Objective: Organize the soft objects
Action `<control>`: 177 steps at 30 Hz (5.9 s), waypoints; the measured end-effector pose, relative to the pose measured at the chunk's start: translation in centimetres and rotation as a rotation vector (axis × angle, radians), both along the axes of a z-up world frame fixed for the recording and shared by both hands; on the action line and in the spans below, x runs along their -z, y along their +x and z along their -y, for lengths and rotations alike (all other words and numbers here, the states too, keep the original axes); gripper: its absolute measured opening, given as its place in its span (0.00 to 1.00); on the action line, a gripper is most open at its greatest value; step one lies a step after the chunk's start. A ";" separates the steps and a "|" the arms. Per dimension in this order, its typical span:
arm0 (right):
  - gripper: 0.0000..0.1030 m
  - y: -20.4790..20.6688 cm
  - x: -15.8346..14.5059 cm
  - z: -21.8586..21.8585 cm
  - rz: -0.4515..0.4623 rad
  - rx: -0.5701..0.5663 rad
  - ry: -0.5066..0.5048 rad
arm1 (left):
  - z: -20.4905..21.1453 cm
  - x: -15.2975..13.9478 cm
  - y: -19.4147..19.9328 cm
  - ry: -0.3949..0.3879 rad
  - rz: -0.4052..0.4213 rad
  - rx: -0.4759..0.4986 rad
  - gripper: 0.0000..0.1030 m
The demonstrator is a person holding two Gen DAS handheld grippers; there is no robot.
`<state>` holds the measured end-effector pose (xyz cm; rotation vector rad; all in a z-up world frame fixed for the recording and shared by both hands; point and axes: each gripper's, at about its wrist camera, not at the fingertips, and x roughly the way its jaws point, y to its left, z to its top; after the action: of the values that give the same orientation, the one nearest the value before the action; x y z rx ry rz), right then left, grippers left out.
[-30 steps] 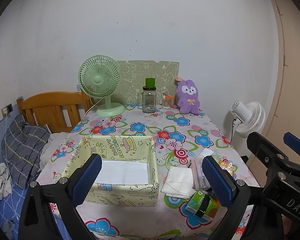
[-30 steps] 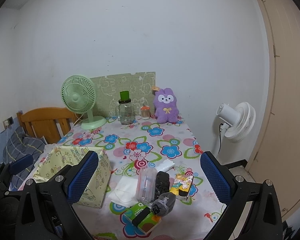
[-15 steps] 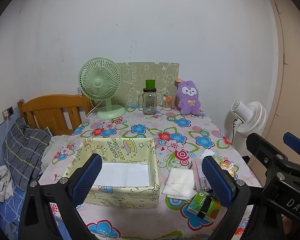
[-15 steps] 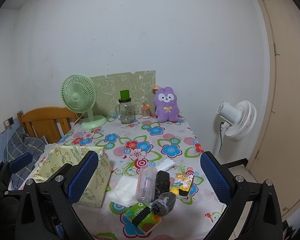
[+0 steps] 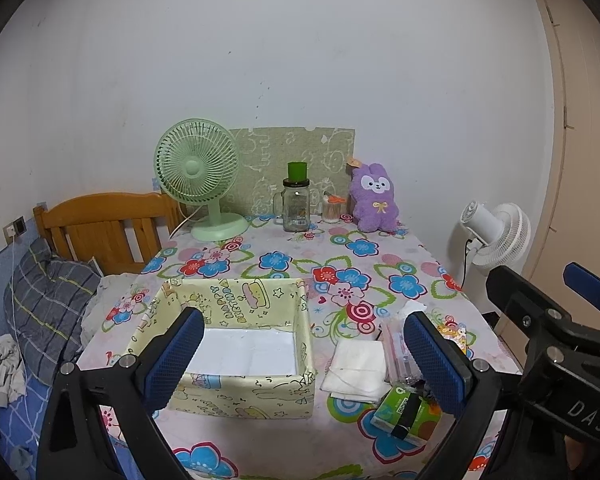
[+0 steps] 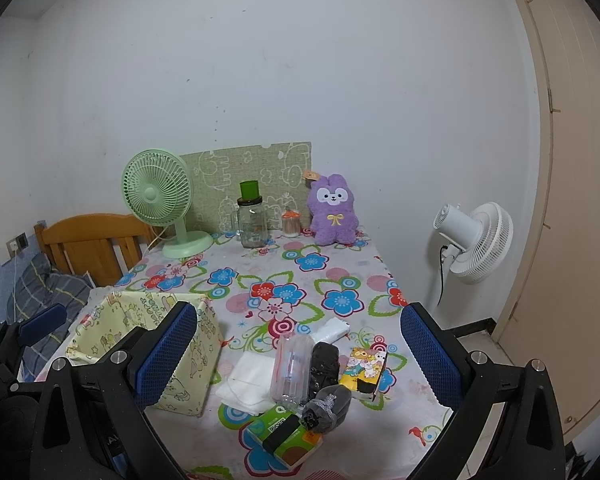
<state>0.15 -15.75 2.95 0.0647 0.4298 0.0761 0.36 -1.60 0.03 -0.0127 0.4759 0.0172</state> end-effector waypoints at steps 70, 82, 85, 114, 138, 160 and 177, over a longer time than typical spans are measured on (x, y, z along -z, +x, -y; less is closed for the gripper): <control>0.45 6.5 16.6 2.4 -0.313 -0.118 0.030 | 8.5 15.5 5.2 0.014 -0.284 0.198 0.93; 0.37 5.3 16.0 4.1 -0.268 -0.075 0.028 | 10.3 15.8 5.3 0.006 -0.297 0.248 0.94; 0.37 5.0 16.0 4.8 -0.260 -0.059 0.037 | 10.5 15.7 5.2 0.006 -0.294 0.247 0.94; 0.37 4.0 16.6 6.3 -0.264 -0.024 0.057 | 12.4 17.2 5.3 0.039 -0.346 0.276 0.84; 0.37 5.5 10.2 5.7 -0.181 -0.045 0.061 | 11.6 9.0 5.7 0.045 -0.202 0.261 0.84; 0.37 7.4 4.7 2.8 -0.143 -0.066 0.036 | 7.9 3.7 7.0 0.041 -0.130 0.211 0.84; 0.37 9.5 3.2 -3.2 -0.160 -0.144 0.056 | 1.5 2.4 8.0 0.007 -0.121 0.132 0.84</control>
<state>9.66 -12.53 -0.21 0.0957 0.5916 0.2259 8.39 -3.15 -2.37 0.0273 0.5965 -0.1107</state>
